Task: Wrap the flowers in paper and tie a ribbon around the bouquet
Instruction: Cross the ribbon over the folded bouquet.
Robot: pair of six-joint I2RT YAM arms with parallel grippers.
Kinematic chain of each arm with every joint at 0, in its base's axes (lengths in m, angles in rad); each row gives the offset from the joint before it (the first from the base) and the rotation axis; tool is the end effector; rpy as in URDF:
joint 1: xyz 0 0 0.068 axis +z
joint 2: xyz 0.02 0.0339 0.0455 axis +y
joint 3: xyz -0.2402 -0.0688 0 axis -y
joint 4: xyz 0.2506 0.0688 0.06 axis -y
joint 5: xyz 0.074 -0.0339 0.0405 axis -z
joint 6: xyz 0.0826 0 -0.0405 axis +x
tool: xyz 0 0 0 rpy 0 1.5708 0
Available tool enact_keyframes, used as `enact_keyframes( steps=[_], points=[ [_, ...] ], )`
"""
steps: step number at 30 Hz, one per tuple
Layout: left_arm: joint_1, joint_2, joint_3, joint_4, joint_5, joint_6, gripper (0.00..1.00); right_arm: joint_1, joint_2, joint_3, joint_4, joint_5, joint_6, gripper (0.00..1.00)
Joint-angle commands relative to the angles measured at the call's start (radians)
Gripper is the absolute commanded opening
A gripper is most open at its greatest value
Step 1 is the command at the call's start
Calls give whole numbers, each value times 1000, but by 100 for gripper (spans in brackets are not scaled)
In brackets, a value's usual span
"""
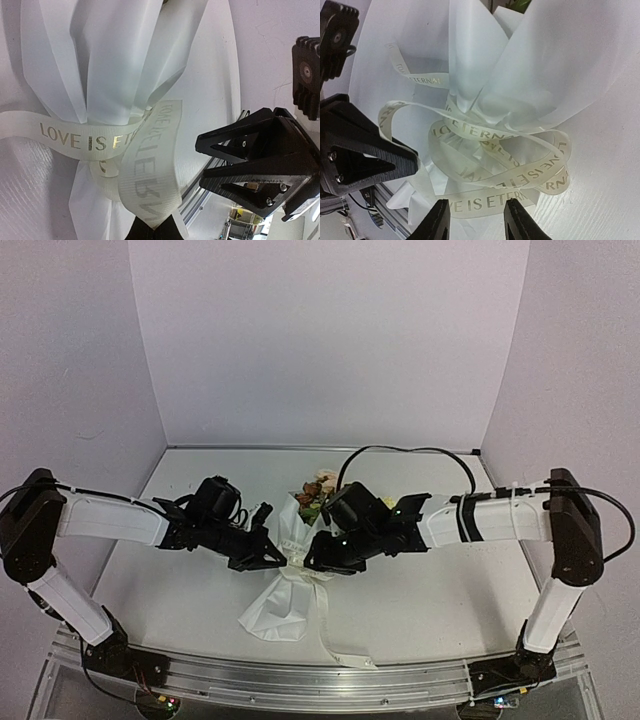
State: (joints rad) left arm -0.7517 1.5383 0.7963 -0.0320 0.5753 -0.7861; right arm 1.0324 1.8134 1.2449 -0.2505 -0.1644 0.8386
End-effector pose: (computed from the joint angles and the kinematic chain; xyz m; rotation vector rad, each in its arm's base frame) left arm 0.2176 -0.2650 0.1283 0.2828 2.6401 -1.3314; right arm 0.2075 0.3738 0.1487 -0.3428 2.6342 0.9732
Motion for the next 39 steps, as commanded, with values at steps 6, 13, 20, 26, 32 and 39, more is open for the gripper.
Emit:
enact_keyframes(
  steps=[6, 13, 20, 26, 32, 39],
  points=[
    [3, 21, 12, 4, -18, 6, 0, -4, 64, -8, 66, 36, 76, 39],
    [4, 38, 36, -3, -41, 34, 0, -4, 59, -38, 68, 75, 92, 52],
    [3, 69, 66, -10, -34, 59, 0, -9, 103, -4, 71, 73, 104, 52],
    [3, 73, 71, -20, -41, 72, 0, -13, 121, 4, 85, 54, 126, 51],
    [3, 72, 81, -26, -40, 106, 0, -16, 122, 35, 86, 47, 113, 32],
    [-7, 41, 115, 58, 87, 144, 0, -17, 80, 25, 77, 68, 94, 37]
  ],
)
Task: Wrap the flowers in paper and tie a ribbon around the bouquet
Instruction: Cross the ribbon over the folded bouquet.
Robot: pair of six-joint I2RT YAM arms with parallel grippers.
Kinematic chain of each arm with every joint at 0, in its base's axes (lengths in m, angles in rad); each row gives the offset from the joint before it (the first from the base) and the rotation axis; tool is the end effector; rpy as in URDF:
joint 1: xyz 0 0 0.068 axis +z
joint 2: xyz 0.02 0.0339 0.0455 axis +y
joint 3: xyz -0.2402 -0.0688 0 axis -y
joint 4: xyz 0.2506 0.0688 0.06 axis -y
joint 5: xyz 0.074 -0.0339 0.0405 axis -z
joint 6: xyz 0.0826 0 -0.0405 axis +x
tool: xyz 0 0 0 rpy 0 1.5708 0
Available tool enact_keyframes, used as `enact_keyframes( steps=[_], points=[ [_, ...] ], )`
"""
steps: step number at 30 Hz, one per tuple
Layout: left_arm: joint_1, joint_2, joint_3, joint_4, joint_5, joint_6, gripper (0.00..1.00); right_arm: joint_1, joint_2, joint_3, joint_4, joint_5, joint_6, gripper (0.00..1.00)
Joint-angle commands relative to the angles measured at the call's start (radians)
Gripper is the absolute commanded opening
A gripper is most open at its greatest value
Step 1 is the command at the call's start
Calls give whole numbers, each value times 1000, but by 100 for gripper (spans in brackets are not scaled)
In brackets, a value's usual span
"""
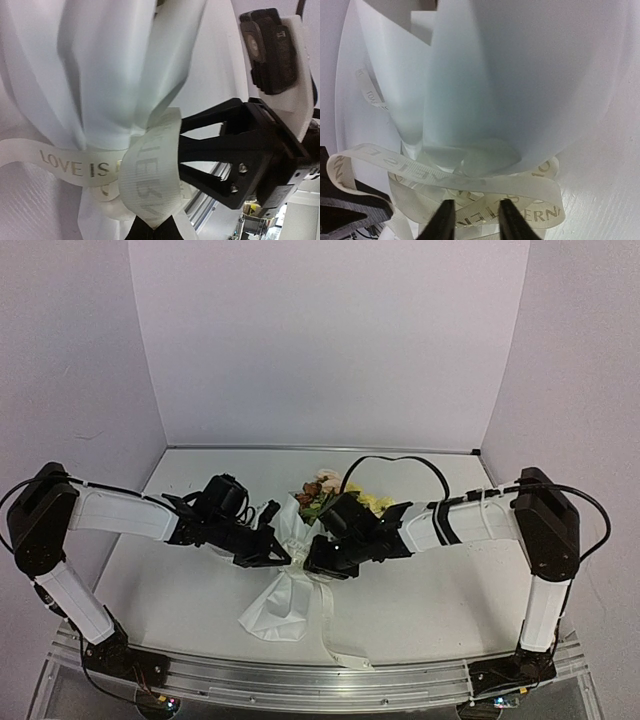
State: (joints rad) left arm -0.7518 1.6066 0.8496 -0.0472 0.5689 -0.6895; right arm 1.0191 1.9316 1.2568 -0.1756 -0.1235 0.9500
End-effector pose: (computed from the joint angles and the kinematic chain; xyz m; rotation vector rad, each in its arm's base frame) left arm 0.2264 -0.2726 0.1216 0.3925 2.6236 -1.2798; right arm 0.2224 0.3808 0.1113 -0.1555 2.6849 0.9355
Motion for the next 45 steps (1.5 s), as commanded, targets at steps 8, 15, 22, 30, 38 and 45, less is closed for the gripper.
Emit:
enact_keyframes(
  steps=[8, 15, 22, 30, 38, 45],
  points=[
    [-96, 34, 118, 125, 204, 52, 0, -3, -64, -73, 31, 87, 7, 44],
    [-121, 108, 124, 170, 169, -17, 0, -3, -88, -156, 100, 124, 37, 52],
    [-95, 86, 86, 152, -5, -65, 0, -3, -114, -197, 168, 162, 58, 50],
    [-79, 34, 52, 208, 78, -45, 0, -2, -168, -249, 233, 166, 31, 42],
    [-85, 31, 79, 139, 169, 11, 0, -2, -157, -281, 377, 88, 36, 41],
    [-86, 19, 20, 55, 112, 6, 0, 9, -184, -302, 340, 110, 47, 40]
  ],
)
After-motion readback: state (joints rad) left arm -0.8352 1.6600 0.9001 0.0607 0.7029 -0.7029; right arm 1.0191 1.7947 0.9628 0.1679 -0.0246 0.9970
